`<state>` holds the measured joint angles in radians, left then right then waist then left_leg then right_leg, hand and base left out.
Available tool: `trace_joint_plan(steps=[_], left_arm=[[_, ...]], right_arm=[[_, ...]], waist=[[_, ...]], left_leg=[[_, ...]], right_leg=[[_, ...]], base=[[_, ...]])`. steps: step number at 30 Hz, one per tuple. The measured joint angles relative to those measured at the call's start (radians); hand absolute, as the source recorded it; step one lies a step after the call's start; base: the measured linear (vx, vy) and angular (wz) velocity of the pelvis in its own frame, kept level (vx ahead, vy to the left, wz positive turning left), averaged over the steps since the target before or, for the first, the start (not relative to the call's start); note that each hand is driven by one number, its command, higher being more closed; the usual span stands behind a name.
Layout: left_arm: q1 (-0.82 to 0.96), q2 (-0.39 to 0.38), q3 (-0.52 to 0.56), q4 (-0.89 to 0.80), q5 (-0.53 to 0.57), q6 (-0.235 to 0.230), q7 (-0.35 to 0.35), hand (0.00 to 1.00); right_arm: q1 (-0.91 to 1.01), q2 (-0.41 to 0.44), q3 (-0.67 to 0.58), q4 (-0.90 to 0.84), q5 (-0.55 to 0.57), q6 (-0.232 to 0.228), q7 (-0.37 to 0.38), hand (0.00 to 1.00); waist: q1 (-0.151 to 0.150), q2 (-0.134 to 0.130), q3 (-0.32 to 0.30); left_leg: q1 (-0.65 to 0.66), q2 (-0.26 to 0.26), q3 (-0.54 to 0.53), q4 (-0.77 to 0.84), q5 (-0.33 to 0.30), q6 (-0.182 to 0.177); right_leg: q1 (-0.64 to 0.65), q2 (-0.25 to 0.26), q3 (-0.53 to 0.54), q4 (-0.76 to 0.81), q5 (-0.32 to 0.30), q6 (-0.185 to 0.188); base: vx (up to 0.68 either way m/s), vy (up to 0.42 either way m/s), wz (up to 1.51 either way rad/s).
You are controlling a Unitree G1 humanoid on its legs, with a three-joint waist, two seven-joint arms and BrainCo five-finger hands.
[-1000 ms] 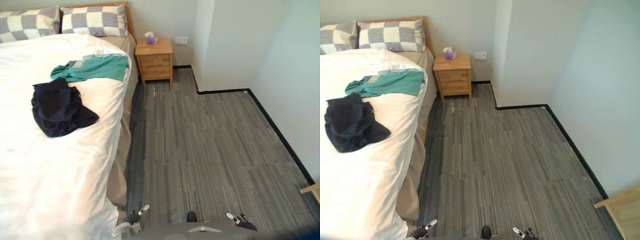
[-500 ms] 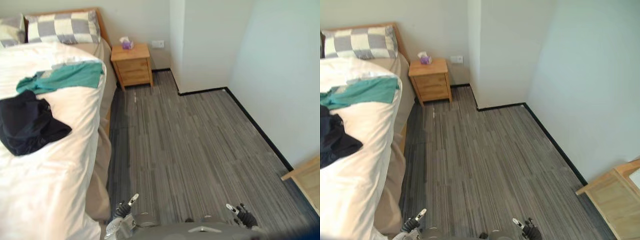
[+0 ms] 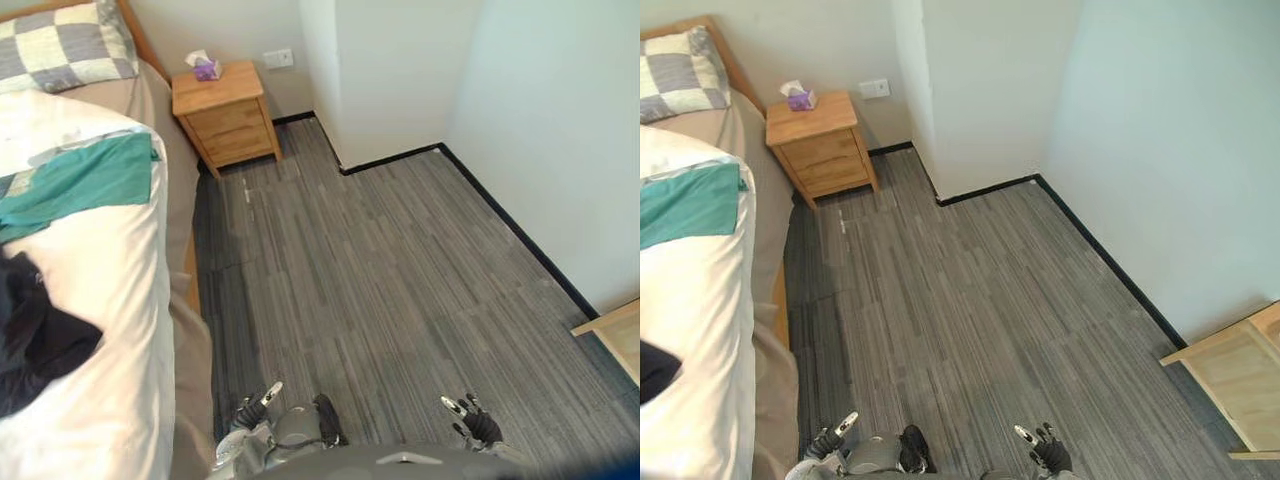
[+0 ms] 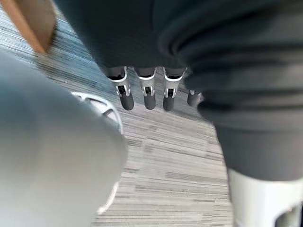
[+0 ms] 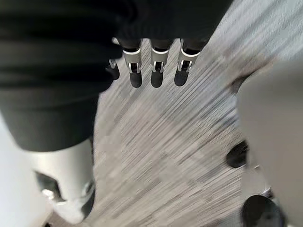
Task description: Tidy the bed and pick cloth on bed and put in laundry
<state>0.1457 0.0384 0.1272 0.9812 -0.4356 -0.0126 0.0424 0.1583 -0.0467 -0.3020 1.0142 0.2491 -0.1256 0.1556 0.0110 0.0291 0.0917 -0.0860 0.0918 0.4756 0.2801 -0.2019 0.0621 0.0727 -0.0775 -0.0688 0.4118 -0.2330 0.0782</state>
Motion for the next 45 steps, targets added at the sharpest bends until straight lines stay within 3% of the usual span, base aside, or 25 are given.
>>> trace_joint_plan(steps=[2, 3, 4, 6, 8, 11, 14, 15, 16, 17, 18, 22, 24, 25, 26, 27, 31, 33, 34, 36, 37, 39, 40, 41, 45], left_arm=[[-0.003, 0.023, -0.023, 0.002, 0.021, -0.005, 0.0, 0.0], [-0.004, 0.036, -0.033, 0.003, 0.024, -0.008, 0.0, 0.0], [-0.004, 0.045, -0.035, 0.009, 0.023, -0.013, 0.003, 0.0], [-0.008, 0.046, -0.035, 0.015, 0.023, -0.014, 0.008, 0.0], [-0.018, 0.037, -0.047, 0.022, 0.018, -0.01, 0.008, 0.0], [-0.032, 0.024, -0.047, 0.022, 0.015, 0.006, 0.008, 0.0], [-0.041, 0.01, -0.035, 0.021, 0.018, 0.003, 0.007, 0.0], [-0.034, 0.009, -0.017, 0.024, 0.023, 0.0, 0.008, 0.0], [-0.034, 0.001, -0.005, 0.028, 0.025, 0.001, 0.008, 0.0], [-0.036, -0.032, -0.007, 0.033, 0.037, -0.002, 0.006, 0.0], [-0.034, -0.043, -0.006, 0.032, 0.048, -0.013, 0.006, 0.0], [-0.029, -0.053, 0.034, 0.028, 0.065, -0.013, 0.008, 0.0], [-0.027, -0.051, 0.085, 0.012, 0.065, -0.014, 0.005, 0.0], [-0.024, -0.047, 0.091, 0.01, 0.066, -0.013, 0.004, 0.0], [-0.016, -0.044, 0.103, -0.012, 0.064, -0.012, 0.001, 0.0], [-0.011, -0.042, 0.099, -0.028, 0.068, -0.021, 0.002, 0.0], [-0.013, -0.04, 0.07, -0.057, 0.072, -0.024, -0.025, 0.0], [-0.016, -0.036, 0.068, -0.052, 0.07, -0.026, -0.037, 0.0], [-0.015, -0.04, 0.071, -0.049, 0.051, -0.03, -0.038, 0.0], [-0.013, -0.017, 0.072, -0.056, 0.053, -0.042, -0.037, 0.0], [-0.021, -0.004, 0.075, -0.057, 0.053, -0.043, -0.037, 0.0], [-0.032, 0.005, 0.118, -0.061, 0.037, -0.048, -0.036, 0.0], [-0.033, -0.012, 0.117, -0.052, 0.034, -0.047, -0.035, 0.0], [-0.027, -0.026, 0.123, -0.05, 0.027, -0.046, -0.036, 0.0], [-0.021, -0.023, 0.125, -0.041, 0.03, -0.051, -0.037, 0.0]], right_arm=[[-0.005, 0.0, -0.009, 0.01, 0.001, 0.001, -0.004, 0.0], [-0.003, -0.001, -0.012, 0.023, 0.0, 0.002, -0.012, 0.0], [-0.002, 0.0, -0.015, 0.033, -0.003, 0.013, -0.025, 0.0], [0.002, 0.0, -0.013, 0.021, -0.03, 0.022, -0.047, 0.0], [0.001, -0.001, -0.013, 0.008, -0.036, 0.028, -0.066, 0.0], [0.017, 0.0, -0.004, -0.002, -0.035, 0.044, -0.087, 0.0], [0.036, -0.005, 0.035, -0.02, -0.028, 0.059, -0.099, 0.0], [0.039, -0.009, 0.049, -0.018, -0.026, 0.061, -0.101, 0.0], [0.036, -0.022, 0.053, -0.015, -0.026, 0.065, -0.101, 0.0], [0.027, -0.06, 0.08, -0.014, -0.027, 0.065, -0.103, 0.0], [0.019, -0.078, 0.106, -0.014, -0.022, 0.065, -0.104, 0.0], [0.003, -0.092, 0.169, -0.005, 0.002, 0.085, -0.128, 0.0], [-0.004, -0.088, 0.169, 0.0, 0.0, 0.109, -0.13, 0.0], [0.001, -0.089, 0.165, 0.0, 0.001, 0.112, -0.13, 0.0], [0.001, -0.089, 0.162, -0.001, -0.003, 0.121, -0.13, 0.0], [0.003, -0.086, 0.156, 0.002, -0.009, 0.129, -0.129, 0.0], [-0.01, -0.075, 0.127, -0.026, -0.016, 0.139, -0.117, 0.0], [-0.016, -0.062, 0.114, -0.038, -0.02, 0.137, -0.113, 0.0], [-0.025, -0.059, 0.112, -0.038, -0.02, 0.132, -0.109, 0.0], [-0.02, -0.02, 0.128, -0.048, -0.022, 0.129, -0.099, 0.0], [-0.027, 0.019, 0.156, -0.057, -0.026, 0.12, -0.09, 0.0], [-0.056, 0.038, 0.173, -0.063, -0.037, 0.109, -0.08, 0.0], [-0.041, 0.02, 0.17, -0.061, -0.037, 0.108, -0.081, 0.0], [-0.043, 0.01, 0.171, -0.048, -0.038, 0.108, -0.082, 0.0], [-0.047, 0.007, 0.192, -0.04, -0.069, 0.113, -0.079, 0.0]], waist=[[-0.003, -0.031, 0.013], [-0.006, -0.034, 0.02], [-0.007, -0.047, 0.02], [-0.005, -0.048, 0.021], [-0.019, -0.033, 0.023], [-0.027, -0.022, 0.029], [-0.025, -0.012, 0.039], [-0.025, -0.023, 0.05], [-0.028, -0.007, 0.062], [-0.021, 0.026, 0.069], [-0.019, 0.037, 0.074], [-0.022, 0.03, 0.056], [-0.023, 0.023, 0.061], [-0.021, 0.026, 0.063], [-0.019, 0.036, 0.067], [-0.015, 0.02, 0.076], [0.006, 0.016, 0.074], [0.007, 0.013, 0.073], [0.01, 0.015, 0.076], [0.022, -0.028, 0.051], [0.031, -0.055, 0.057], [0.05, -0.07, 0.09], [0.051, -0.043, 0.069], [0.05, -0.028, 0.069], [0.058, -0.046, 0.054]], left_leg=[[0.077, -0.057, -0.032, -0.039, -0.013, 0.017], [0.111, -0.074, -0.051, -0.045, -0.025, 0.021], [0.15, -0.084, -0.068, -0.058, -0.033, 0.024], [0.216, -0.085, -0.103, -0.091, -0.05, 0.017], [0.284, -0.058, -0.151, -0.148, -0.057, 0.004], [0.338, -0.014, -0.233, -0.192, -0.073, -0.029], [0.379, 0.026, -0.298, -0.205, -0.09, -0.075], [0.412, 0.03, -0.312, -0.205, -0.102, -0.107], [0.439, 0.047, -0.332, -0.207, -0.107, -0.12], [0.45, 0.075, -0.347, -0.199, -0.082, -0.126], [0.456, 0.086, -0.347, -0.188, -0.047, -0.131], [0.45, 0.123, -0.356, -0.09, 0.071, -0.18], [0.269, 0.181, -0.397, 0.298, 0.142, -0.188], [0.199, 0.219, -0.396, 0.45, 0.125, -0.193], [0.127, 0.255, -0.371, 0.602, 0.076, -0.192], [0.073, 0.259, -0.336, 0.653, 0.032, -0.182], [-0.061, 0.182, -0.181, 0.465, -0.048, -0.151], [-0.088, 0.119, -0.116, 0.215, -0.014, -0.136], [-0.084, 0.095, -0.09, 0.086, 0.081, -0.067], [-0.05, 0.054, -0.038, 0.032, 0.077, -0.066], [-0.064, 0.066, -0.002, 0.086, 0.055, -0.076], [-0.156, 0.15, 0.08, 0.316, 0.007, -0.091], [-0.154, 0.153, 0.096, 0.178, 0.046, -0.072], [-0.145, 0.16, 0.11, 0.165, 0.043, -0.029], [-0.093, 0.126, 0.167, 0.14, -0.004, -0.035]], right_leg=[[-0.112, -0.066, -0.011, 0.323, 0.052, 0.071], [-0.148, -0.099, -0.033, 0.442, 0.076, 0.073], [-0.173, -0.127, -0.055, 0.521, 0.056, 0.044], [-0.227, -0.149, -0.101, 0.559, 0.031, 0.018], [-0.296, -0.136, -0.163, 0.468, -0.011, 0.002], [-0.36, -0.1, -0.227, 0.17, 0.02, -0.015], [-0.362, -0.048, -0.182, -0.21, 0.192, -0.015], [-0.335, -0.048, -0.145, -0.264, 0.278, -0.012], [-0.308, -0.032, -0.14, -0.251, 0.341, -0.044], [-0.314, -0.01, -0.15, -0.169, 0.265, -0.07], [-0.319, -0.012, -0.162, -0.095, 0.206, -0.086], [-0.308, -0.011, -0.194, 0.044, 0.05, -0.11], [-0.217, 0.024, -0.207, -0.038, 0.027, -0.115], [-0.169, 0.045, -0.216, -0.081, 0.028, -0.119], [-0.09, 0.059, -0.233, -0.129, 0.032, -0.128], [-0.024, 0.059, -0.239, -0.172, 0.031, -0.128], [0.091, 0.031, -0.212, -0.284, 0.036, -0.106], [0.102, 0.004, -0.197, -0.295, 0.022, -0.071], [0.117, -0.005, -0.187, -0.298, 0.005, -0.044], [0.131, -0.035, -0.183, -0.339, 0.02, -0.029], [0.155, -0.038, -0.185, -0.396, 0.051, -0.037], [0.198, -0.06, -0.165, -0.429, 0.087, -0.042], [0.205, -0.052, -0.153, -0.431, 0.083, -0.04], [0.217, -0.047, -0.145, -0.437, 0.079, -0.036], [0.215, -0.09, -0.14, -0.419, 0.122, -0.027]], base=[[0.39, 0.138, 0.63], [0.47, 0.087, 0.74], [0.45, 0.036, 0.7], [0.41, -0.004, 0.6], [0.39, -0.068, 0.73], [0.41, -0.18, 0.8], [0.54, -0.326, 0.91], [0.46, -0.311, 0.84], [0.57, -0.374, 0.65], [0.52, -0.344, 0.5], [0.48, -0.335, 0.35], [0.49, -0.341, 0.19], [0.37, -0.266, 0.14], [0.37, -0.193, 0.11], [0.37, -0.163, 0.14], [0.36, -0.145, 0.08], [0.3, 0.009, -0.22], [0.38, 0.168, -0.23], [0.39, 0.193, -0.18], [0.44, 0.154, -0.22], [0.41, 0.097, -0.3], [0.32, 0.139, -0.32], [0.24, 0.162, -0.34], [0.25, 0.179, -0.36], [0.27, 0.153, -0.27]])
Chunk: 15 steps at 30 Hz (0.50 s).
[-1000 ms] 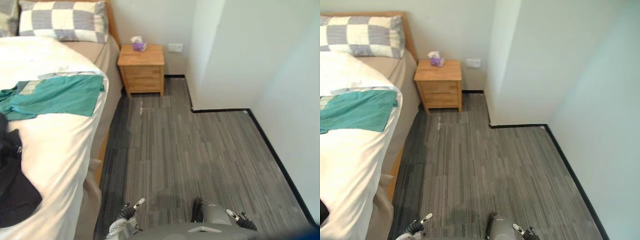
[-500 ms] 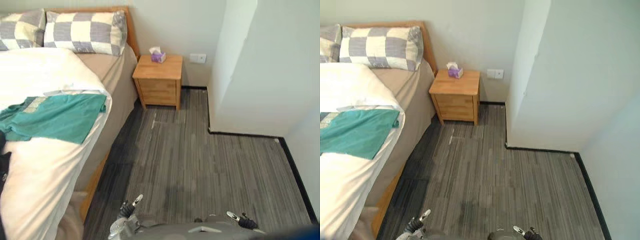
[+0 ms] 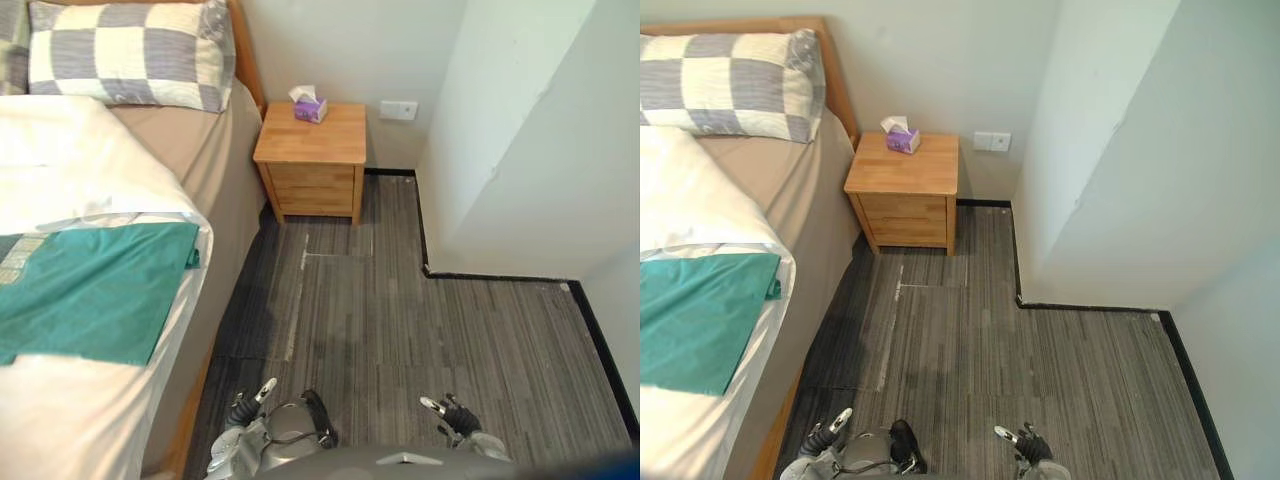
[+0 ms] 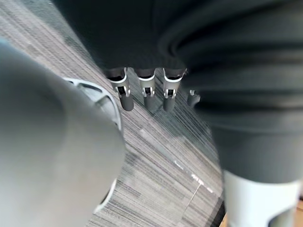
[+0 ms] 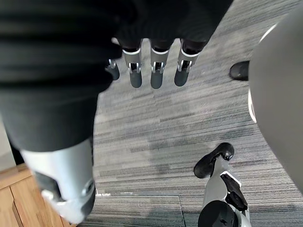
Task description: Tidy the bed and pick cloth on bed and put in laundry
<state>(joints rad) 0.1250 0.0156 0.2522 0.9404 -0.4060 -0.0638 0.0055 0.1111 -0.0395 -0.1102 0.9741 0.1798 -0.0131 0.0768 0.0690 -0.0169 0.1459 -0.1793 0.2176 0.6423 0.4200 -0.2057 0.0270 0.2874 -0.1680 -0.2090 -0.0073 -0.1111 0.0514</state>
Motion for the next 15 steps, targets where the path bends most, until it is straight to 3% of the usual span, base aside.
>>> trace_joint_plan(steps=[3, 4, 5, 6, 8, 10, 12, 13, 15], left_arm=[[-0.005, 0.023, -0.015, 0.06, 0.048, 0.013, 0.0, 0.0], [-0.007, 0.03, -0.026, 0.067, 0.065, 0.014, -0.001, 0.0], [-0.007, 0.043, -0.044, 0.07, 0.094, 0.01, -0.002, 0.0], [-0.007, 0.055, -0.054, 0.072, 0.116, 0.008, -0.002, 0.0], [-0.007, 0.065, -0.058, 0.076, 0.122, 0.008, -0.002, 0.0], [-0.007, 0.075, -0.082, 0.089, 0.119, 0.009, -0.002, 0.0], [-0.027, 0.081, -0.113, 0.109, 0.116, 0.015, -0.003, 0.0], [-0.031, 0.082, -0.134, 0.109, 0.111, 0.018, -0.004, 0.0], [-0.037, 0.072, -0.134, 0.112, 0.111, 0.018, -0.007, 0.0]], right_arm=[[0.0, -0.002, -0.038, 0.046, -0.006, -0.001, 0.0, 0.0], [-0.001, -0.007, -0.051, 0.047, -0.006, -0.004, 0.0, 0.0], [-0.001, -0.011, -0.059, 0.048, -0.006, -0.013, -0.001, 0.0], [-0.001, -0.007, -0.074, 0.05, -0.006, -0.018, -0.002, 0.0], [-0.01, -0.011, -0.068, 0.056, -0.008, -0.033, -0.005, 0.0], [-0.027, -0.009, -0.064, 0.065, -0.008, -0.045, -0.004, 0.0], [-0.036, -0.01, -0.061, 0.065, -0.004, -0.053, 0.003, 0.0], [-0.038, -0.013, -0.055, 0.065, -0.002, -0.061, 0.009, 0.0], [-0.042, -0.016, -0.036, 0.06, 0.004, -0.081, 0.017, 0.0]], waist=[[-0.016, -0.01, -0.035], [-0.026, -0.01, -0.037], [-0.031, -0.02, -0.031], [-0.038, -0.022, -0.027], [-0.038, -0.029, -0.027], [-0.049, -0.021, -0.027], [-0.062, -0.005, -0.022], [-0.07, 0.001, -0.019], [-0.078, 0.002, -0.016]], left_leg=[[0.065, -0.077, -0.02, -0.125, 0.008, 0.0], [0.096, -0.094, -0.028, -0.164, 0.014, 0.0], [0.142, -0.125, -0.044, -0.202, 0.011, 0.001], [0.18, -0.141, -0.049, -0.214, 0.001, -0.003], [0.255, -0.15, -0.052, -0.244, -0.01, -0.022], [0.307, -0.136, -0.064, -0.276, -0.013, -0.04], [0.321, -0.099, -0.101, -0.278, -0.025, -0.062], [0.32, -0.076, -0.126, -0.279, -0.03, -0.075], [0.326, -0.047, -0.165, -0.28, -0.023, -0.1]], right_leg=[[-0.084, -0.044, -0.005, 0.216, 0.002, 0.01], [-0.135, -0.066, -0.008, 0.35, -0.002, 0.025], [-0.214, -0.115, -0.006, 0.565, 0.028, 0.07], [-0.272, -0.155, -0.007, 0.733, 0.021, 0.071], [-0.338, -0.191, -0.061, 0.864, -0.061, 0.035], [-0.378, -0.166, -0.129, 0.811, -0.106, 0.027], [-0.414, -0.105, -0.173, 0.665, -0.112, 0.027], [-0.44, -0.065, -0.185, 0.539, -0.099, 0.033], [-0.477, -0.022, -0.186, 0.306, 0.008, 0.028]], base=[[0.19, 0.202, 0.14], [0.18, 0.162, 0.48], [0.19, 0.121, 0.5], [0.19, 0.1, 0.43], [0.21, 0.07, 0.22], [0.23, 0.025, 0.22], [0.25, -0.062, 0.4], [0.3, -0.122, 0.58], [0.41, -0.199, 0.7]])
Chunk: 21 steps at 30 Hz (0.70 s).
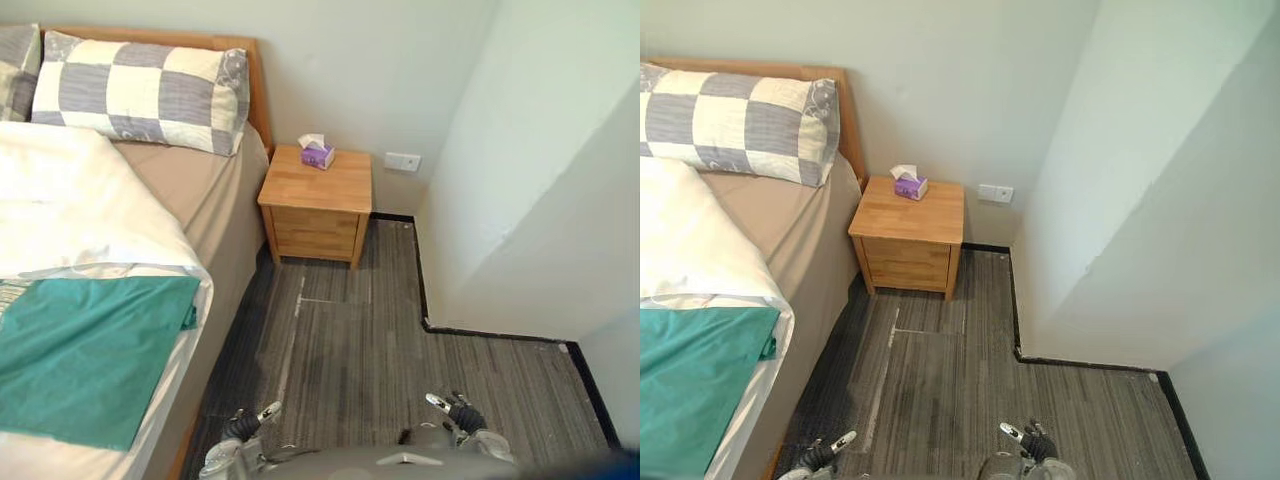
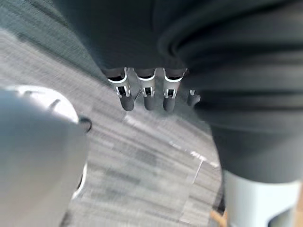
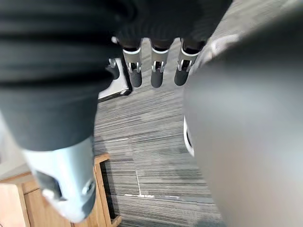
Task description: Tidy the bed and pick cloth on bed and put in laundry
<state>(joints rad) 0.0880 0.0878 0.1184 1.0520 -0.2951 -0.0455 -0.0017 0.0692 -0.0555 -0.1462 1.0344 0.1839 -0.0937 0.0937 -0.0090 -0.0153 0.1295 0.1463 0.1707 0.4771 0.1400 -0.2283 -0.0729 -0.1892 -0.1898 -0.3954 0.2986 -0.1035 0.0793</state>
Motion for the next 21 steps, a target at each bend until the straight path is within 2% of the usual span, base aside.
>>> trace_joint_plan(steps=[2, 3, 4, 5, 6, 7, 8, 10, 11, 13, 15, 16, 17, 19, 20, 21], left_arm=[[-0.001, -0.008, 0.005, -0.003, 0.001, -0.001, -0.001, 0.0], [0.014, -0.01, 0.018, -0.01, 0.001, -0.005, -0.002, 0.0], [0.015, -0.007, 0.023, -0.01, 0.003, -0.007, -0.004, 0.0], [0.0, -0.037, 0.046, -0.01, 0.01, -0.006, -0.007, 0.0], [-0.001, -0.069, 0.042, -0.021, 0.013, -0.012, -0.022, 0.0], [-0.001, -0.077, 0.042, -0.031, 0.02, -0.016, -0.026, 0.0], [-0.006, -0.093, 0.043, -0.03, 0.033, -0.018, -0.029, 0.0], [-0.009, -0.092, 0.052, -0.035, 0.033, -0.014, -0.034, 0.0], [-0.006, -0.086, 0.062, -0.036, 0.032, -0.013, -0.028, 0.0], [0.005, -0.079, 0.09, -0.038, 0.024, -0.01, -0.017, 0.0], [0.017, -0.066, 0.1, -0.047, -0.01, -0.025, -0.009, 0.0], [0.02, -0.063, 0.097, -0.053, -0.011, -0.039, -0.003, 0.0], [0.021, -0.069, 0.096, -0.052, -0.021, -0.05, 0.005, 0.0], [0.023, -0.073, 0.088, -0.046, -0.051, -0.049, 0.006, 0.0], [0.025, -0.075, 0.085, -0.046, -0.07, -0.049, 0.001, 0.0], [0.026, -0.075, 0.079, -0.046, -0.076, -0.048, 0.0, 0.0]], right_arm=[[0.006, -0.003, 0.029, -0.019, 0.001, -0.011, 0.003, 0.0], [0.01, 0.002, 0.065, -0.032, 0.002, -0.018, 0.004, 0.0], [0.014, 0.009, 0.085, -0.036, 0.002, -0.024, 0.004, 0.0], [-0.008, -0.036, 0.117, -0.038, 0.002, -0.032, 0.01, 0.0], [-0.01, -0.051, 0.124, -0.053, 0.012, -0.042, 0.01, 0.0], [-0.007, -0.048, 0.126, -0.057, 0.016, -0.045, 0.01, 0.0], [-0.014, -0.067, 0.143, -0.057, 0.025, -0.044, 0.011, 0.0], [-0.028, -0.064, 0.173, -0.055, 0.04, -0.042, 0.011, 0.0], [-0.033, -0.058, 0.193, -0.054, 0.041, -0.035, 0.01, 0.0], [-0.035, -0.051, 0.206, -0.046, 0.04, -0.027, 0.014, 0.0], [-0.033, -0.051, 0.203, -0.029, 0.04, -0.001, 0.023, 0.0], [-0.033, -0.054, 0.202, -0.02, 0.039, 0.006, 0.023, 0.0], [-0.033, -0.056, 0.195, -0.013, 0.036, 0.02, 0.025, 0.0], [-0.033, -0.061, 0.183, -0.012, 0.027, 0.035, 0.031, 0.0], [-0.035, -0.064, 0.181, -0.002, 0.023, 0.045, 0.037, 0.0], [-0.035, -0.071, 0.174, 0.005, 0.005, 0.046, 0.047, 0.0]], waist=[[0.003, 0.0, 0.006], [0.004, -0.012, 0.01], [0.002, -0.029, 0.013], [0.018, 0.024, 0.032], [-0.001, 0.049, 0.038], [-0.008, 0.051, 0.037], [0.003, 0.072, 0.04], [0.005, 0.061, 0.042], [0.009, 0.046, 0.044], [0.024, 0.034, 0.043], [0.026, 0.026, 0.046], [0.028, 0.026, 0.046], [0.03, 0.038, 0.043], [0.026, 0.053, 0.043], [0.028, 0.055, 0.044], [0.027, 0.067, 0.042]], left_leg=[[0.036, 0.012, -0.028, -0.003, -0.01, -0.034], [0.068, 0.01, -0.046, -0.007, -0.025, -0.067], [0.09, 0.001, -0.053, -0.012, -0.034, -0.085], [0.122, 0.052, -0.054, -0.017, -0.031, -0.104], [0.113, 0.072, -0.061, -0.033, 0.006, -0.107], [0.118, 0.075, -0.065, -0.051, 0.022, -0.107], [0.135, 0.095, -0.076, -0.086, 0.058, -0.119], [0.14, 0.1, -0.081, -0.104, 0.123, -0.118], [0.139, 0.102, -0.081, -0.093, 0.158, -0.115], [0.094, 0.136, -0.112, 0.03, 0.166, -0.114], [-0.063, 0.198, -0.197, 0.353, 0.171, -0.097], [-0.097, 0.205, -0.199, 0.423, 0.163, -0.094], [-0.135, 0.207, -0.177, 0.487, 0.125, -0.095], [-0.169, 0.171, -0.132, 0.461, 0.059, -0.085], [-0.183, 0.122, -0.1, 0.348, 0.048, -0.067], [-0.197, 0.08, -0.081, 0.191, 0.097, -0.047]], right_leg=[[-0.006, 0.016, 0.006, -0.152, 0.138, 0.004], [0.009, 0.02, 0.033, -0.223, 0.251, -0.02], [0.014, 0.01, 0.058, -0.228, 0.323, -0.048], [0.016, 0.055, 0.055, -0.164, 0.285, -0.085], [0.014, 0.063, 0.085, -0.123, 0.225, -0.07], [0.017, 0.065, 0.09, -0.109, 0.172, -0.069], [0.005, 0.073, 0.069, -0.06, 0.128, -0.084], [-0.002, 0.069, 0.052, -0.001, 0.065, -0.09], [0.004, 0.064, 0.048, 0.015, 0.028, -0.091], [0.042, 0.071, 0.04, -0.012, 0.003, -0.092], [0.133, 0.096, 0.021, -0.114, 0.005, -0.09], [0.157, 0.101, 0.021, -0.137, 0.006, -0.089], [0.202, 0.102, 0.012, -0.172, 0.011, -0.086], [0.258, 0.096, -0.001, -0.204, 0.02, -0.077], [0.282, 0.083, -0.008, -0.215, 0.023, -0.069], [0.291, 0.078, -0.02, -0.216, 0.02, -0.056]], base=[[0.49, -0.317, 0.56], [0.39, -0.349, 0.47], [0.36, -0.357, 0.21], [0.29, -0.293, 0.45], [0.26, -0.262, 0.55], [0.24, -0.256, 0.75], [0.22, -0.281, 0.47], [0.17, -0.281, 0.35], [0.1, -0.267, 0.23], [0.1, -0.222, 0.18], [0.1, -0.166, 0.35], [0.12, -0.11, 0.28], [0.16, -0.034, 0.21], [0.21, 0.069, 0.18], [0.21, 0.168, 0.15], [0.17, 0.162, 0.2]])
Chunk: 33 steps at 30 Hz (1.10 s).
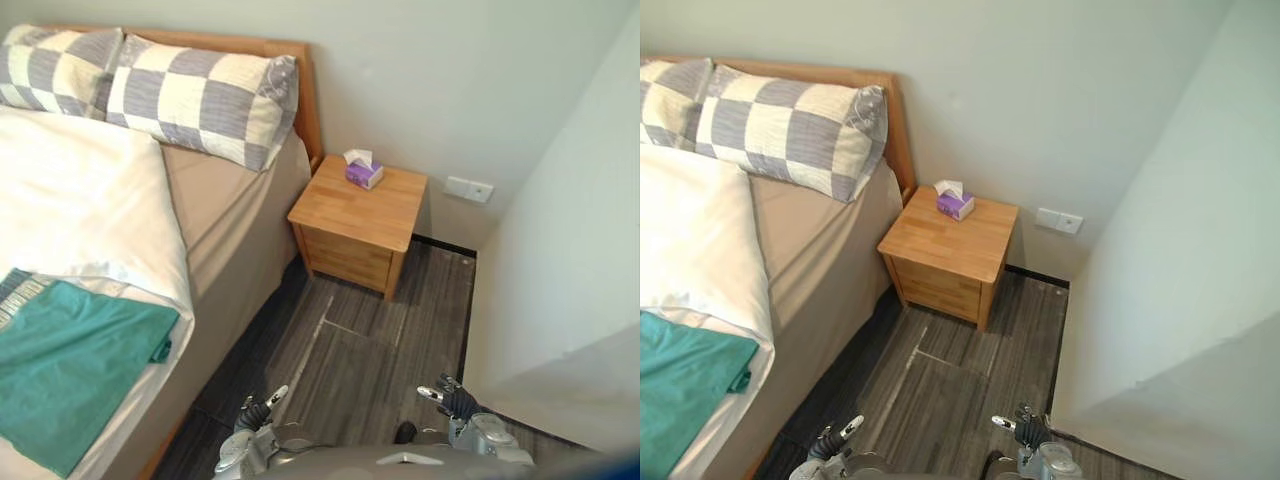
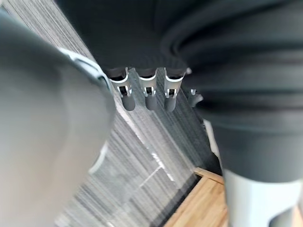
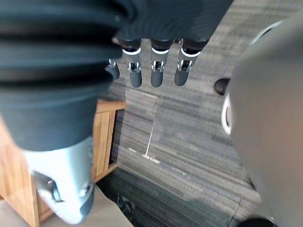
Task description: Tidy the bed and pick cloth on bed and put in laundry
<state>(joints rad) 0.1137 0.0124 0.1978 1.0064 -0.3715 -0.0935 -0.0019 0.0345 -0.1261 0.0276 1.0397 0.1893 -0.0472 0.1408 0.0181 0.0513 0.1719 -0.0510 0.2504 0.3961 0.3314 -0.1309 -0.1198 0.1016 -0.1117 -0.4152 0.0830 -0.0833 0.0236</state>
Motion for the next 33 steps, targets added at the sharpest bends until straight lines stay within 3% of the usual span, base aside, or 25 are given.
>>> trace_joint_plan(steps=[1, 2, 4, 6, 10, 13, 16, 18, 20, 21, 23, 26, 28, 29, 30, 31, 32, 33], left_arm=[[0.0, -0.002, -0.002, 0.005, -0.004, 0.001, -0.001, 0.0], [0.006, 0.002, 0.001, 0.012, -0.01, 0.002, 0.0, 0.0], [0.008, 0.002, 0.038, -0.002, -0.012, 0.001, 0.0, 0.0], [0.004, 0.001, 0.071, -0.009, -0.025, 0.001, -0.003, 0.0], [0.015, -0.023, 0.097, -0.008, -0.032, -0.015, -0.007, 0.0], [0.016, -0.002, 0.075, 0.012, -0.031, -0.026, -0.021, 0.0], [0.013, 0.019, 0.044, 0.018, -0.03, -0.026, -0.024, 0.0], [-0.002, 0.034, 0.015, 0.042, -0.027, -0.021, -0.023, 0.0], [-0.001, 0.049, -0.023, 0.055, -0.021, -0.019, -0.025, 0.0], [-0.01, 0.073, -0.073, 0.057, -0.014, -0.017, -0.031, 0.0], [-0.026, 0.106, -0.117, 0.059, -0.002, -0.008, -0.038, 0.0], [-0.042, 0.101, -0.128, 0.06, 0.006, 0.001, -0.045, 0.0], [-0.041, 0.087, -0.116, 0.058, 0.05, 0.002, -0.044, 0.0], [-0.042, 0.084, -0.11, 0.057, 0.057, 0.002, -0.044, 0.0], [-0.045, 0.082, -0.098, 0.053, 0.074, 0.002, -0.045, 0.0], [-0.045, 0.087, -0.092, 0.046, 0.083, 0.002, -0.045, 0.0], [-0.056, 0.069, -0.07, 0.044, 0.105, 0.003, -0.044, 0.0], [-0.042, 0.035, -0.069, 0.035, 0.125, -0.003, -0.045, 0.0]], right_arm=[[-0.001, -0.006, -0.01, 0.003, -0.012, 0.0, 0.006, 0.0], [0.004, 0.001, -0.018, 0.007, -0.017, 0.007, 0.01, 0.0], [0.015, 0.028, -0.017, -0.007, -0.032, 0.006, 0.013, 0.0], [0.017, 0.037, -0.009, -0.009, -0.057, 0.007, 0.013, 0.0], [0.012, 0.042, -0.006, -0.022, -0.057, -0.004, 0.014, 0.0], [-0.016, 0.067, -0.002, -0.002, -0.055, -0.014, 0.015, 0.0], [-0.025, 0.068, -0.005, 0.023, -0.054, -0.025, 0.012, 0.0], [-0.026, 0.059, -0.022, 0.045, -0.042, -0.036, 0.006, 0.0], [-0.03, 0.047, -0.022, 0.045, -0.005, -0.052, 0.007, 0.0], [-0.038, 0.045, -0.021, 0.037, 0.008, -0.063, 0.006, 0.0], [-0.038, 0.056, -0.008, 0.019, 0.038, -0.072, 0.002, 0.0], [-0.036, 0.048, 0.013, 0.013, 0.084, -0.089, -0.02, 0.0], [-0.032, 0.042, 0.03, 0.002, 0.111, -0.091, -0.048, 0.0], [-0.03, 0.043, 0.039, -0.006, 0.117, -0.092, -0.056, 0.0], [-0.024, 0.051, 0.058, -0.01, 0.121, -0.094, -0.067, 0.0], [-0.015, 0.069, 0.064, -0.013, 0.121, -0.099, -0.07, 0.0], [-0.025, 0.056, 0.062, -0.02, 0.122, -0.112, -0.081, 0.0], [-0.028, 0.057, 0.071, -0.025, 0.124, -0.12, -0.086, 0.0]], waist=[[0.001, 0.012, 0.003], [0.003, 0.002, -0.01], [0.011, -0.027, -0.009], [0.027, -0.05, 0.003], [0.031, -0.044, 0.006], [0.023, -0.051, -0.001], [0.025, -0.066, -0.01], [0.021, -0.069, -0.01], [-0.001, -0.058, -0.013], [-0.019, -0.047, -0.005], [-0.032, -0.063, 0.003], [-0.036, -0.061, 0.004], [-0.039, -0.05, 0.008], [-0.04, -0.05, 0.007], [-0.04, -0.072, 0.001], [-0.037, -0.11, -0.005], [-0.021, -0.077, 0.012], [-0.026, -0.047, 0.007]], left_leg=[[0.0, -0.014, 0.029, -0.078, 0.049, 0.088], [0.018, -0.054, 0.042, -0.139, 0.068, 0.072], [0.016, -0.088, 0.041, -0.169, 0.075, 0.082], [-0.003, -0.094, 0.075, -0.095, 0.071, 0.075], [0.058, -0.094, 0.23, -0.091, 0.057, 0.059], [0.075, -0.12, 0.25, -0.15, 0.055, 0.103], [0.087, -0.173, 0.196, -0.237, 0.076, 0.137], [0.114, -0.223, 0.151, -0.305, 0.081, 0.157], [0.137, -0.243, 0.053, -0.323, 0.069, 0.177], [0.136, -0.232, -0.018, -0.319, 0.065, 0.197], [0.135, -0.219, -0.126, -0.324, 0.058, 0.194], [0.14, -0.207, -0.269, -0.333, 0.053, 0.186], [0.143, -0.193, -0.374, -0.357, 0.052, 0.182], [0.142, -0.19, -0.384, -0.358, 0.05, 0.177], [0.135, -0.192, -0.345, -0.342, 0.035, 0.154], [0.134, -0.196, -0.264, -0.322, 0.022, 0.138], [0.136, -0.144, -0.145, -0.278, 0.016, 0.082], [0.136, -0.111, -0.079, -0.278, 0.041, 0.063]], right_leg=[[0.009, 0.001, -0.007, 0.0, -0.004, 0.016], [0.015, -0.022, -0.009, -0.017, 0.01, 0.045], [0.03, -0.036, -0.032, -0.064, 0.027, 0.058], [0.072, -0.055, -0.056, -0.101, 0.045, 0.059], [0.153, -0.082, -0.101, -0.086, 0.021, 0.074], [0.159, -0.097, -0.152, -0.051, -0.037, 0.095], [0.179, -0.109, -0.222, -0.031, -0.062, 0.112], [0.175, -0.154, -0.258, 0.083, -0.088, 0.125], [0.083, -0.225, -0.176, 0.4, -0.083, 0.089], [0.016, -0.212, -0.059, 0.519, -0.134, 0.073], [-0.053, -0.132, 0.029, 0.533, -0.194, 0.044], [-0.141, -0.051, 0.081, 0.44, -0.201, 0.032], [-0.216, 0.031, 0.222, 0.296, -0.167, 0.041], [-0.226, 0.05, 0.276, 0.229, -0.133, 0.039], [-0.219, 0.045, 0.347, 0.115, -0.055, 0.038], [-0.205, 0.018, 0.38, 0.062, 0.049, 0.037], [-0.196, 0.029, 0.354, 0.082, 0.067, 0.0], [-0.178, 0.038, 0.343, 0.079, 0.07, 0.0]], base=[[0.19, 0.157, 0.33], [0.17, 0.11, 0.34], [0.25, 0.1, 0.36], [0.24, 0.074, 0.39], [0.11, 0.045, 0.34], [0.06, -0.022, 0.4], [0.04, -0.022, 0.72], [0.07, 0.027, 0.92], [0.14, 0.079, 1.22], [0.17, -0.01, 1.53], [0.17, -0.078, 1.54], [0.23, -0.067, 1.61], [0.28, -0.168, 1.67], [0.25, -0.192, 1.39], [0.23, -0.174, 1.0], [0.31, -0.254, 0.96], [0.35, -0.265, 0.74], [0.35, -0.233, 0.67]])
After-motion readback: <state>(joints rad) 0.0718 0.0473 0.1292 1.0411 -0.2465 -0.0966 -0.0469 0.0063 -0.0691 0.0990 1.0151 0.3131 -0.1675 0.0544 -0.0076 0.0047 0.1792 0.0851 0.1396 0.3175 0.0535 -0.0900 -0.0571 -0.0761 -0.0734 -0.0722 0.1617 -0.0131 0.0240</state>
